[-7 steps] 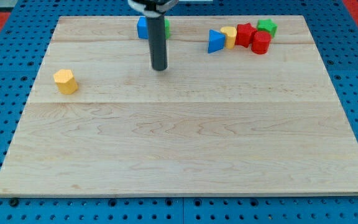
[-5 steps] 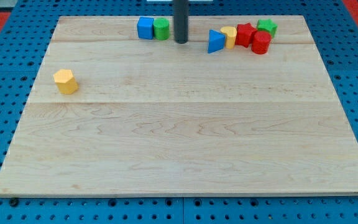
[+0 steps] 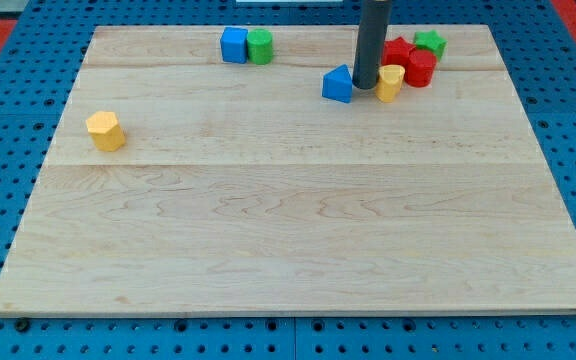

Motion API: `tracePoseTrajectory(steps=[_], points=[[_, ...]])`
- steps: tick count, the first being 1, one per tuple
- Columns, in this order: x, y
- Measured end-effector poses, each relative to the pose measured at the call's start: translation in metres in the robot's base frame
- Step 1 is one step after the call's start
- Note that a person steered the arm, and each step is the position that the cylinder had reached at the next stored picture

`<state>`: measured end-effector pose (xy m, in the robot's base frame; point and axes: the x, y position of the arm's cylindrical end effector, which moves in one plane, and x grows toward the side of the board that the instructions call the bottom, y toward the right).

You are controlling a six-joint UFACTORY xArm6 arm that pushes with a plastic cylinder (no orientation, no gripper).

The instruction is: Push the yellow heart into the yellow hexagon

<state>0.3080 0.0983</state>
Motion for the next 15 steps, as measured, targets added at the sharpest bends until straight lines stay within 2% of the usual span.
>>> tracePoseTrajectory(steps=[3, 5, 7, 8, 9, 11, 12, 14, 15], points=[[-0.014, 0.066], [0.018, 0.085], [0.028, 0.140], [0.036, 0.120], [0.033, 0.072], [0.048, 0.142], [0.064, 0.105], [0.033, -0.036], [0.033, -0.018]])
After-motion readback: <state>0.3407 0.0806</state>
